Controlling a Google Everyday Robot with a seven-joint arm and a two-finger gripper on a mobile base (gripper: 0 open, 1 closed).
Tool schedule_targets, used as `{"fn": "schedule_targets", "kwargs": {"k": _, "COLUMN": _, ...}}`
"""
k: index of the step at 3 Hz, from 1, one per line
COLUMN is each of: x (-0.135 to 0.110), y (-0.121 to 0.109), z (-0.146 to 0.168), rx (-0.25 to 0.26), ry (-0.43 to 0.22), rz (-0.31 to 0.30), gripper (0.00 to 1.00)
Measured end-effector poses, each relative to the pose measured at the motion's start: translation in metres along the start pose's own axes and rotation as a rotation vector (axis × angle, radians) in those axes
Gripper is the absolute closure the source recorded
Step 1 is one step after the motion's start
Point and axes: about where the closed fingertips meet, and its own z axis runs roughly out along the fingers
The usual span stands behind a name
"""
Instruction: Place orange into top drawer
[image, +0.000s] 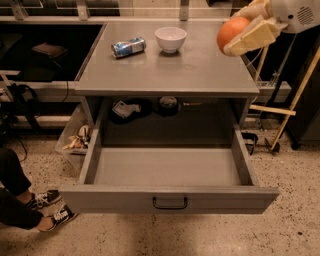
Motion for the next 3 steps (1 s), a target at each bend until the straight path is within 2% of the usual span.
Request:
{"fn": "schedule_targets", "kwargs": {"k": 1, "x": 0.020, "y": 0.018, "z": 0.029, "rx": -0.053, "ry": 0.057, "rz": -0.028, "gripper": 1.00}}
{"fn": "schedule_targets", "kwargs": {"k": 2, "x": 0.054, "y": 0.058, "z": 0.085, "rx": -0.160, "ry": 0.196, "rz": -0.164, "gripper": 1.00}}
{"fn": "schedule_targets", "kwargs": {"k": 3, "x": 0.081, "y": 0.082, "z": 0.106, "rx": -0.228, "ry": 0.251, "rz": -0.162, "gripper": 1.00}}
